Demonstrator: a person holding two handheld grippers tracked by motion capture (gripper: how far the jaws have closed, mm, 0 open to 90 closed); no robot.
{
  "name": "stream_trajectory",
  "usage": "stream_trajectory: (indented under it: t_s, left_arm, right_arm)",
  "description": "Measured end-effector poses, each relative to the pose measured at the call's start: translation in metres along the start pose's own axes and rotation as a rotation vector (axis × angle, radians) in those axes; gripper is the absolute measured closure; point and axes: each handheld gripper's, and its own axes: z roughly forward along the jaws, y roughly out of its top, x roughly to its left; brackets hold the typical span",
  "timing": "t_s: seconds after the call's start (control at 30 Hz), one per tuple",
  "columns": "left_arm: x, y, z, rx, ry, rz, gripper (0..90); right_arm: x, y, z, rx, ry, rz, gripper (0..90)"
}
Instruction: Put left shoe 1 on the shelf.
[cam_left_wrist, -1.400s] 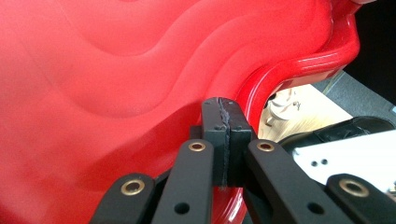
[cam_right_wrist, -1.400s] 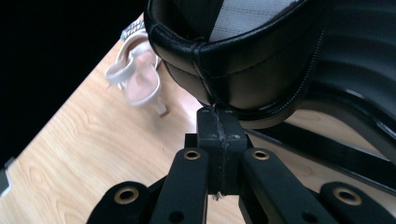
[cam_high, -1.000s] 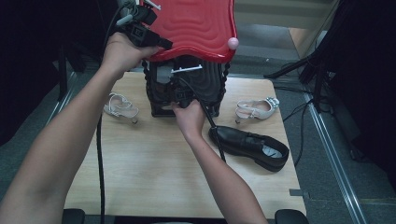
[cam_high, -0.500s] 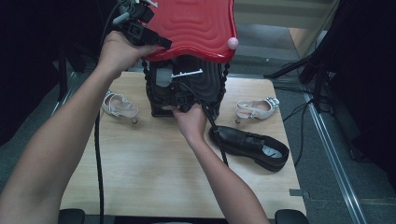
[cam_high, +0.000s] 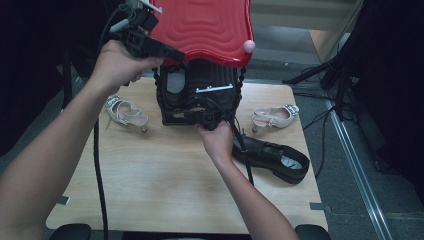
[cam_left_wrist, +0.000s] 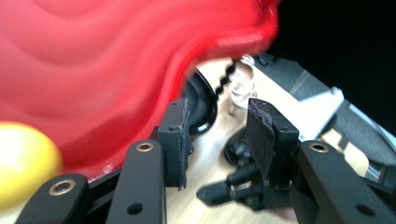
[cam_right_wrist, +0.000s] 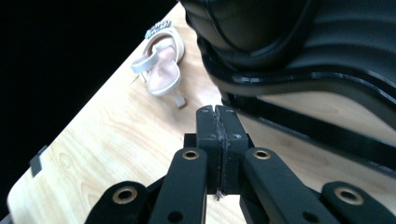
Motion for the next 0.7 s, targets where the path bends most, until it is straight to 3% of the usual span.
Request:
stream_trajectory:
  t_s: [0.2, 0.4, 0.47, 0.5, 0.63, 0.7]
  left_arm:
    - [-0.005, -0.028, 0.007, 0.001, -0.042, 0.013, 69.7]
    - [-0.005, -0.049, 0.011, 0.003, -0.047, 0.016, 69.6]
    - [-0.004, -0.057, 0.011, 0.007, -0.04, 0.016, 69.0]
    - [-0.004, -0.06, 0.011, 0.01, -0.039, 0.018, 69.1]
    - [-0.002, -0.072, 0.012, 0.007, -0.032, 0.013, 69.0]
    - [-0.001, -0.079, 0.013, 0.005, -0.031, 0.008, 69.0]
  right_arm:
    - [-0.006, -0.008, -0.007, 0.002, -0.002, 0.001, 90.0]
    - [-0.007, -0.017, -0.014, -0.007, 0.013, -0.03, 90.0]
    - [-0.009, -0.02, -0.015, 0.001, 0.044, -0.016, 90.0]
    - [-0.012, -0.023, -0.015, 0.004, 0.082, -0.004, 90.0]
    - [-0.016, -0.034, -0.013, 0.017, 0.079, 0.01, 90.0]
    - [-0.019, -0.039, -0.013, 0.013, 0.076, 0.025, 85.5]
